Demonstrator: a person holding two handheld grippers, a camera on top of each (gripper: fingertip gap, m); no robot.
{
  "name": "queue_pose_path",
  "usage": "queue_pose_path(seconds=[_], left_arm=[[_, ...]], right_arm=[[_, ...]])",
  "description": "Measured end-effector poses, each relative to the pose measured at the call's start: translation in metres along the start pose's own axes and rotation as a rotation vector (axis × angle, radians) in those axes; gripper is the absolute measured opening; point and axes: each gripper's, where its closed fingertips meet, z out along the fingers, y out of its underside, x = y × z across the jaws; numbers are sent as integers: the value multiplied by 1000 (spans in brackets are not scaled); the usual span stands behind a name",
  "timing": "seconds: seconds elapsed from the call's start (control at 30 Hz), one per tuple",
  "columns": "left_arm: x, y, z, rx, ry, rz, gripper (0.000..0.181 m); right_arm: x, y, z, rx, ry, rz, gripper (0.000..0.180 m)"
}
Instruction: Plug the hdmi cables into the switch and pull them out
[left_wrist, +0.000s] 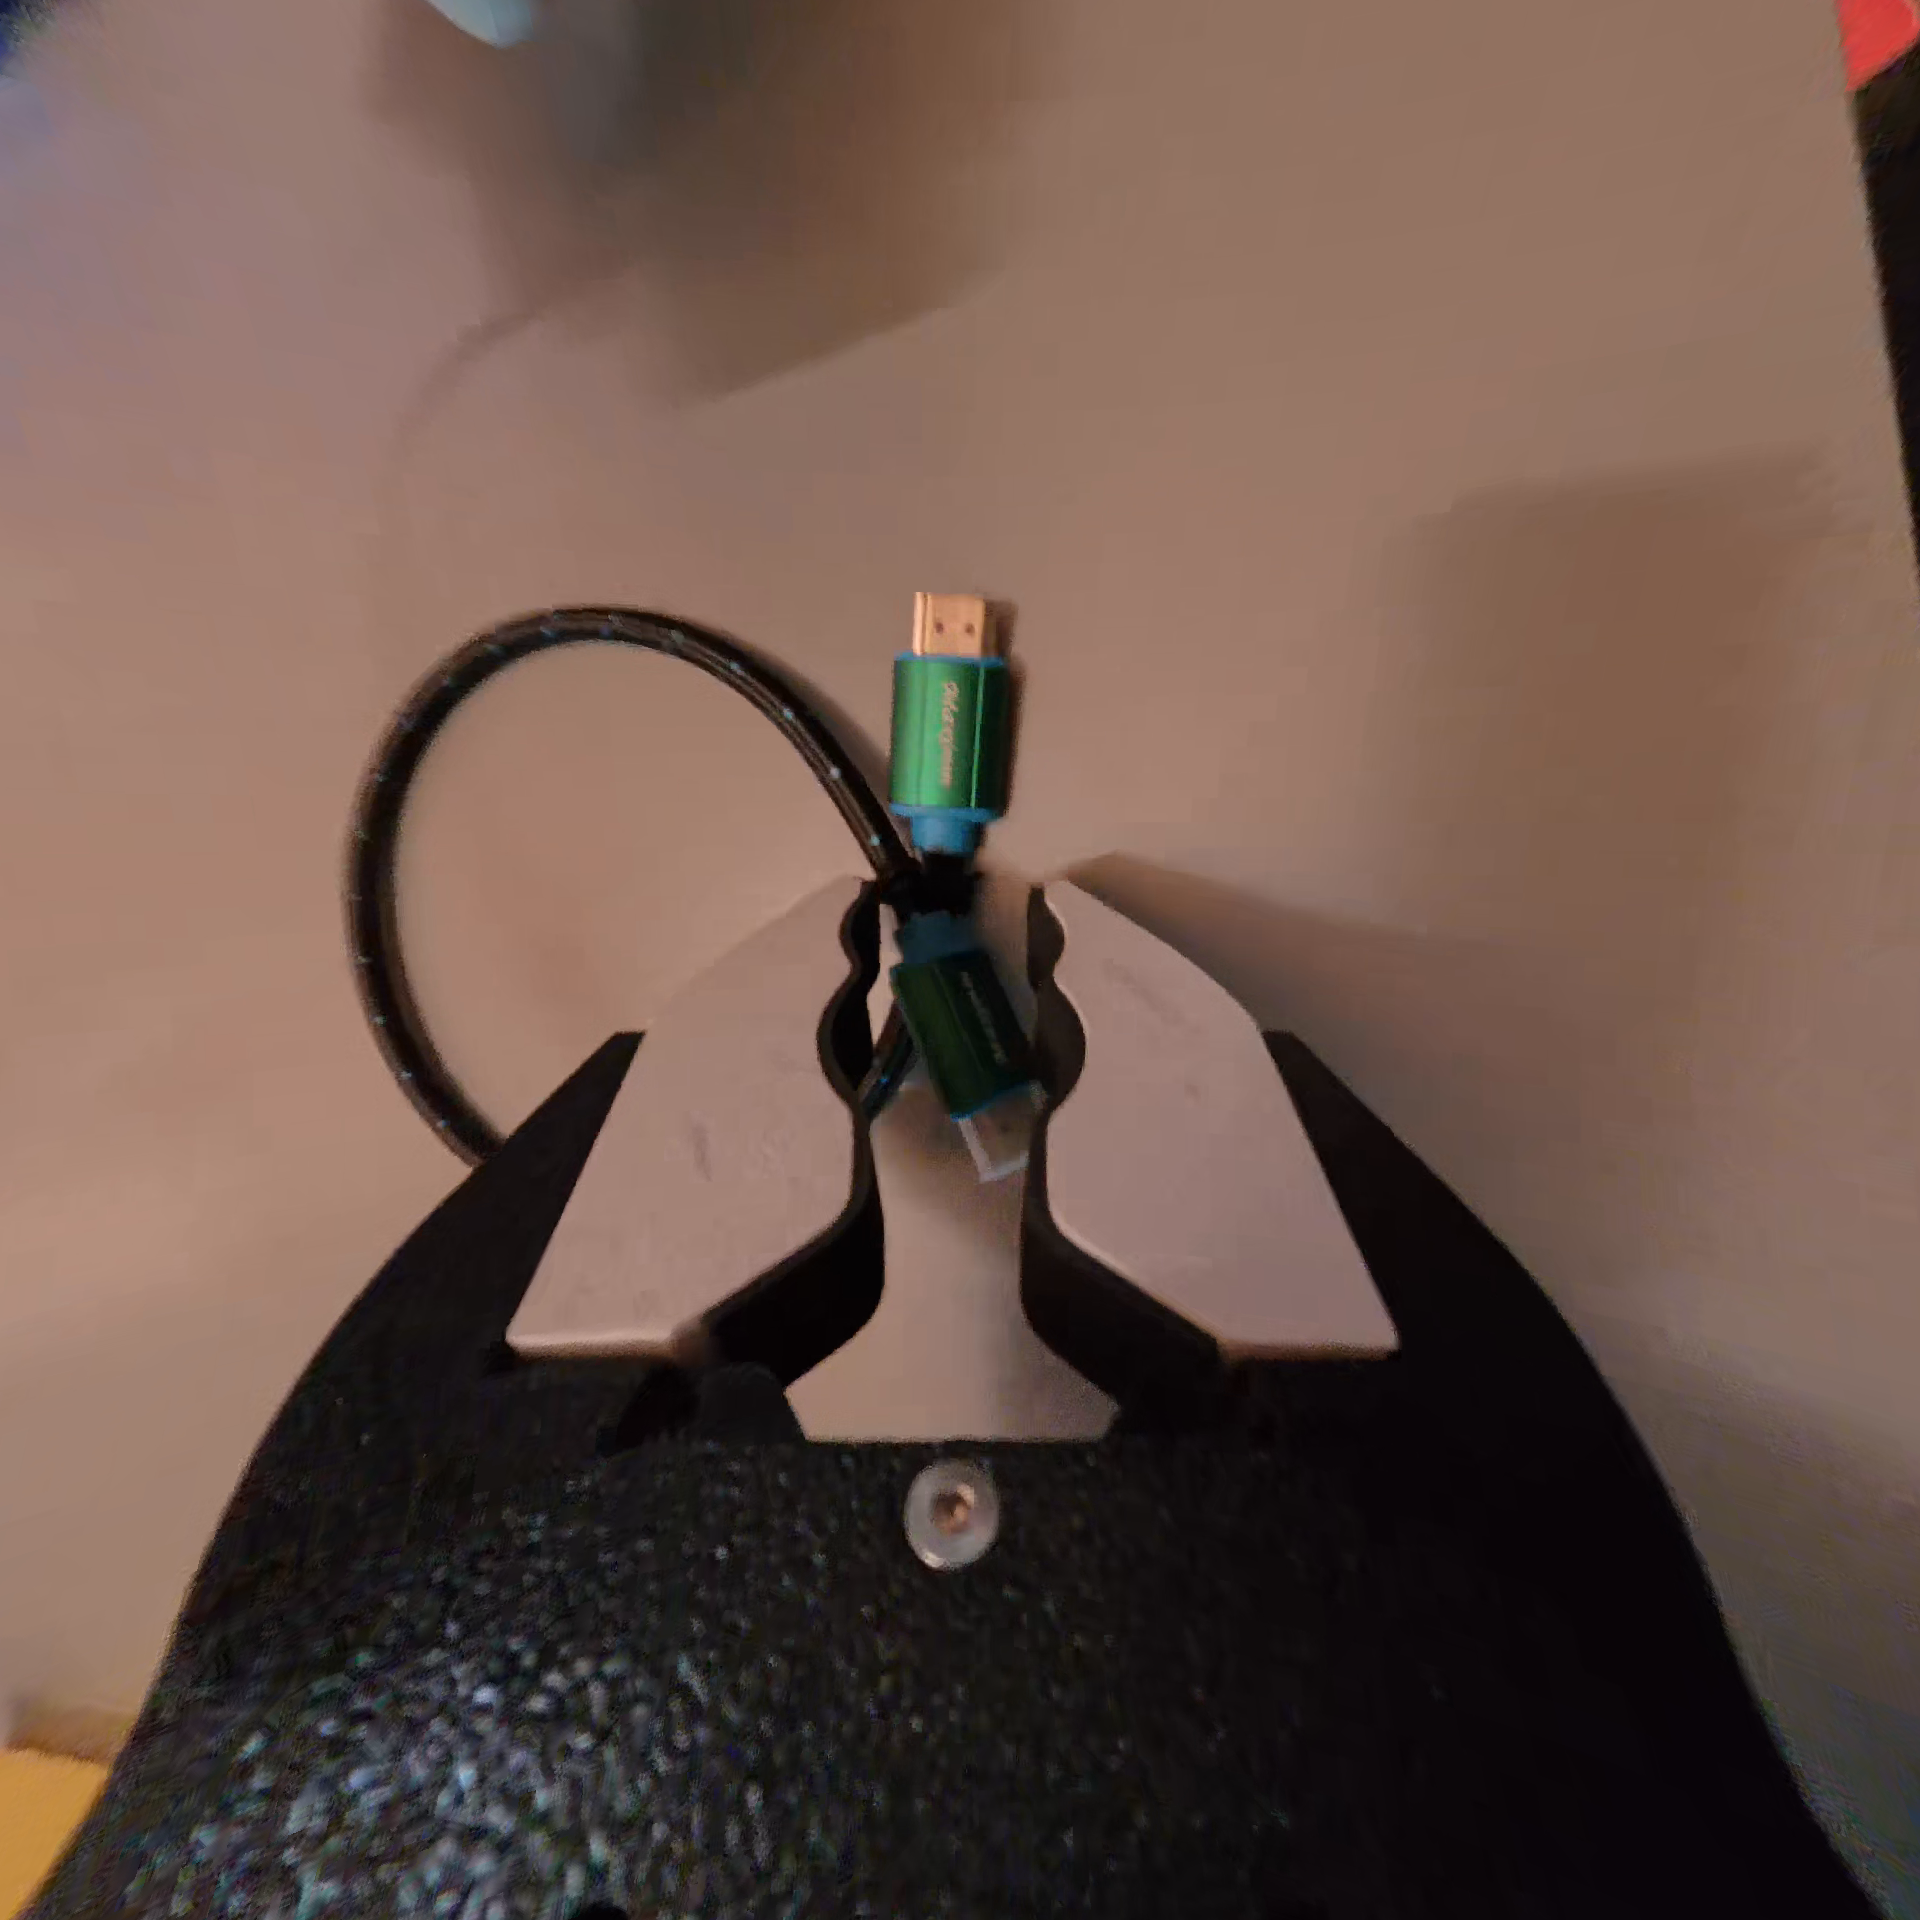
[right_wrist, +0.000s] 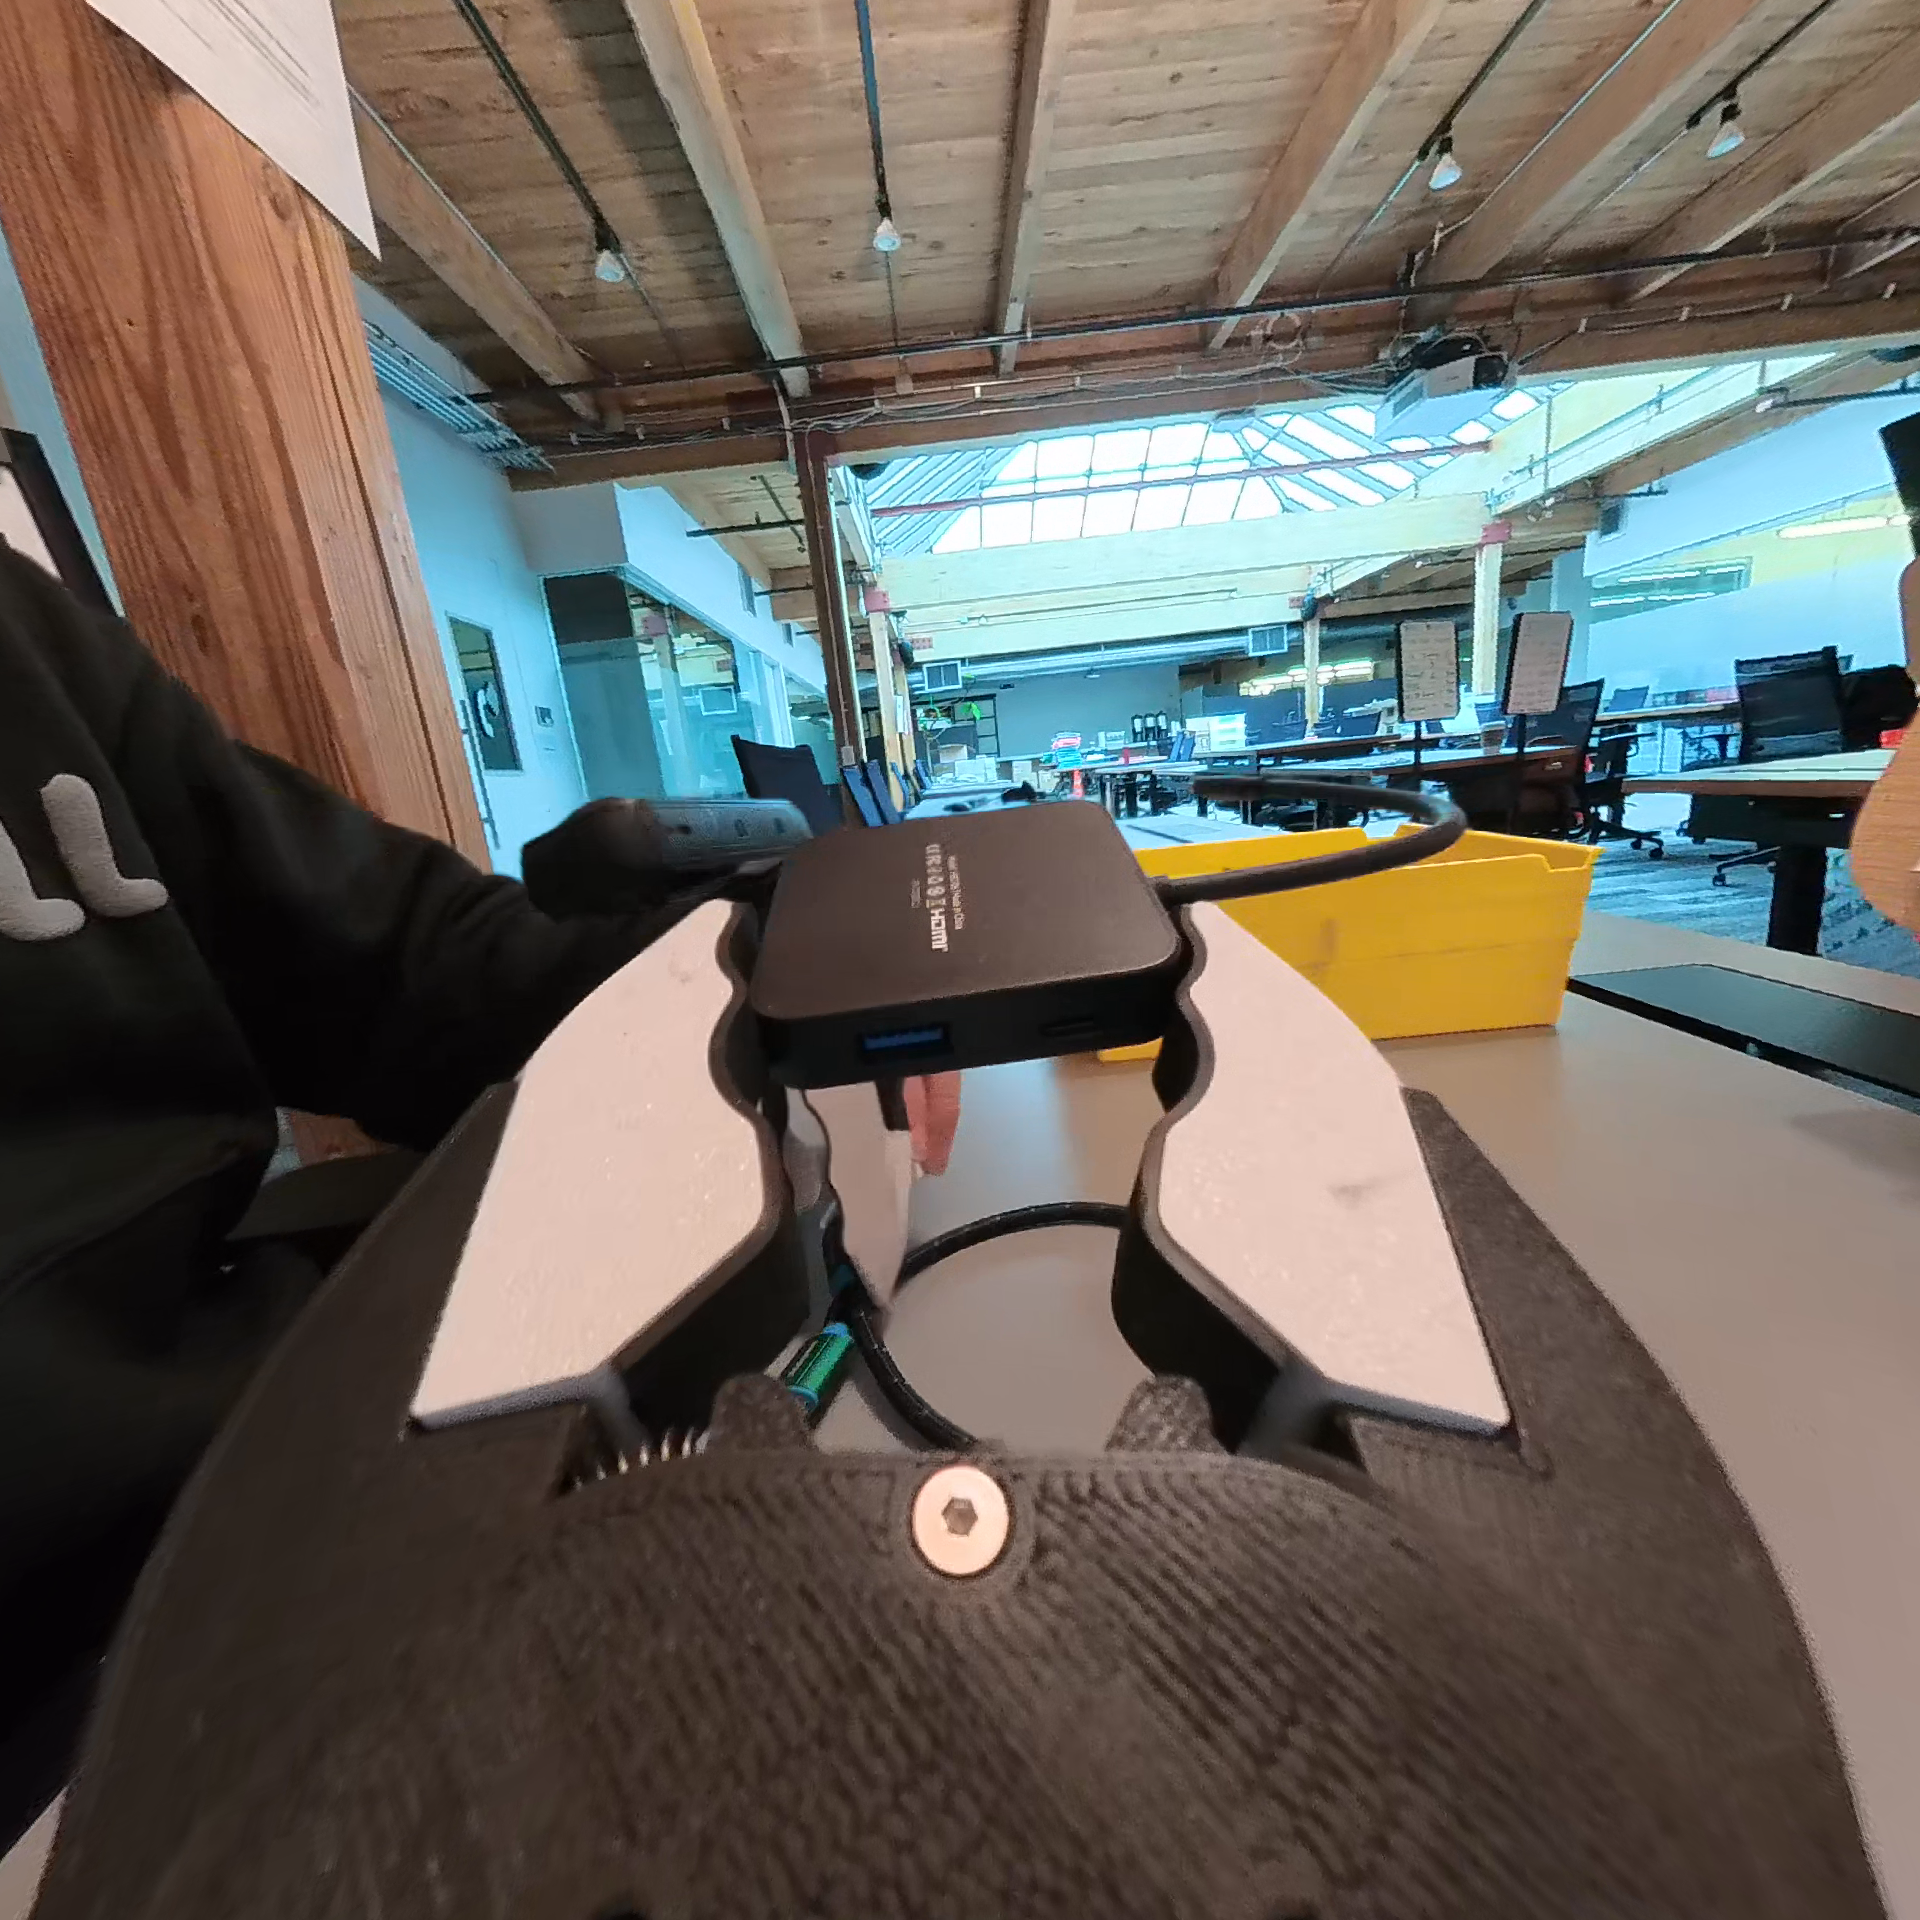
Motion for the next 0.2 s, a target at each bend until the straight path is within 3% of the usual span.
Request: queue_pose_path(seconds=[0.03, 0.2], left_arm=[[1, 1, 2, -16, 32, -3, 24], [-7, -3, 8, -44, 72, -89, 15]], right_arm=[[-1, 1, 0, -6, -8, 0, 75], [-4, -3, -1, 21, -36, 41, 76]])
